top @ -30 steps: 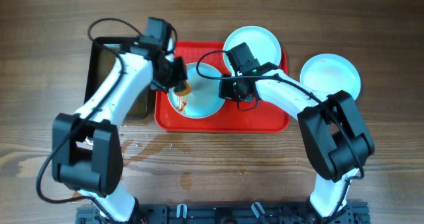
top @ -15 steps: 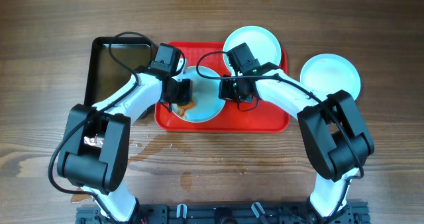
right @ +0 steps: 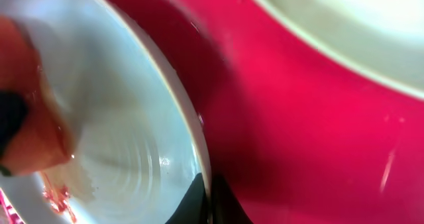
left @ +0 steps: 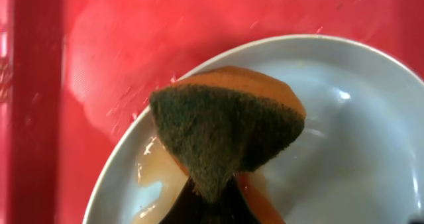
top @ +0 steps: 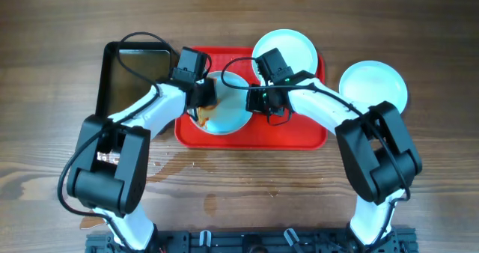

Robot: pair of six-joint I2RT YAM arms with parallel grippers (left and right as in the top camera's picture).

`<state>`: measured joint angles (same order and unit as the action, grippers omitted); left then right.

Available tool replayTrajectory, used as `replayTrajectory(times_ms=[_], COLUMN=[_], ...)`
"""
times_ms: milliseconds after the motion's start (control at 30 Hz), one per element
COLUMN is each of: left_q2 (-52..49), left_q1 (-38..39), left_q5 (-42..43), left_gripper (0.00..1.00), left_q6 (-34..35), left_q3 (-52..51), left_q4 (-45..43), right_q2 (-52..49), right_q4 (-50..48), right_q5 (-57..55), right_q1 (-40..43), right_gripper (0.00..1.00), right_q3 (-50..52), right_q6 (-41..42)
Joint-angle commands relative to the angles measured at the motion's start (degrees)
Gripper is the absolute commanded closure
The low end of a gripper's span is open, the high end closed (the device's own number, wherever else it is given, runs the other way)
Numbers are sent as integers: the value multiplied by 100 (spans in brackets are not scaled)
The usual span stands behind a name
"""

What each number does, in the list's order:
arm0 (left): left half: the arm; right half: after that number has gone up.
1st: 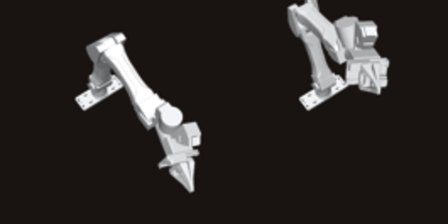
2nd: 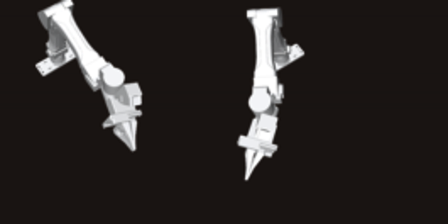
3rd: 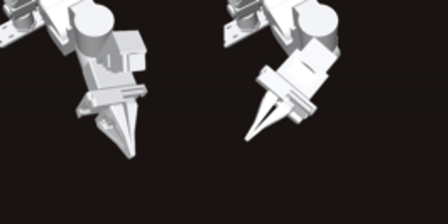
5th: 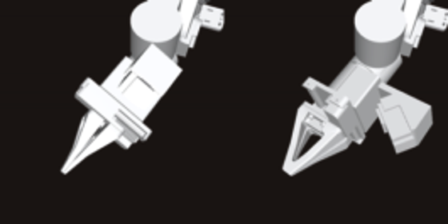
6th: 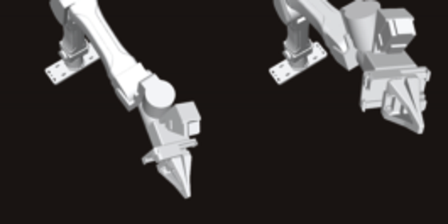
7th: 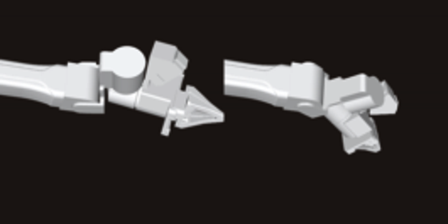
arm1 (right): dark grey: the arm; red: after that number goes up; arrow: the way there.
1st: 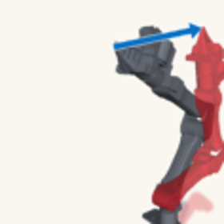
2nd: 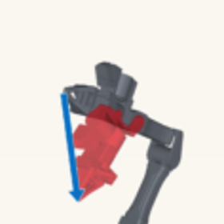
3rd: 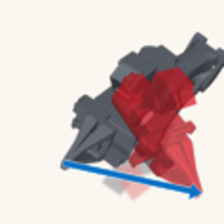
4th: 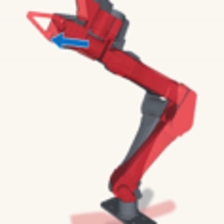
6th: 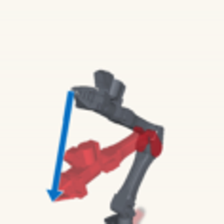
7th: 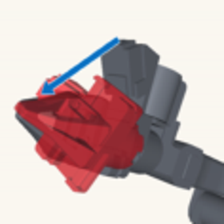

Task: Clean dirty plates on tray and stack at the side
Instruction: 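Lower the sponge onto the plate with left gripper, then scrub the held plate with the sponge in left gripper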

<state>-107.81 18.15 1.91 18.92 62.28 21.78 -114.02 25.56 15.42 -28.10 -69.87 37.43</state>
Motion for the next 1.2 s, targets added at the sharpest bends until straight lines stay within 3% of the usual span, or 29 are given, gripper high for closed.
replayTrajectory(times_ms=[0,133,200,300,433,533,733,900,933,1000,1067,1167], left_q2=[-170,-170,-170,-173,-188,-254,-297,-293,-289,-275,-256,-247], left_q1=[-81,-57,-42,-24,153,308,321,334,345,350,350,348], left_q5=[424,1147,1270,1331,1340,518,-2081,-2361,-2286,-1346,568,3003], left_gripper=[96,96,96,96,96,96,96,96,96,96,96,96], left_q6=[-269,-1222,-1561,-1541,-861,-428,1119,1460,1453,804,-214,-1134], left_q3=[50,485,485,479,264,92,94,94,94,105,107,107], left_q4=[1252,2286,2415,2186,885,251,245,822,968,1228,1410,1486], right_q2=[-151,-151,-151,-151,-149,-151,-151,-151,-149,-151,-151,-151], right_q4=[37,0,2,2,-2,2,-7,-7,-15,-28,-26,-26], right_q5=[-39,-37,-37,-39,-39,-39,-39,-39,-39,-37,-37,-39], right_q1=[4,4,4,4,4,4,4,4,4,4,4,4], right_gripper=[96,96,96,96,96,96,96,96,96,96,96,96], right_q3=[-44,-44,-44,-44,-44,-44,-44,-42,-42,-42,-42,-42], right_q6=[-33,-13,-13,-15,-15,-39,-37,-42,-39,-39,-44,-44])
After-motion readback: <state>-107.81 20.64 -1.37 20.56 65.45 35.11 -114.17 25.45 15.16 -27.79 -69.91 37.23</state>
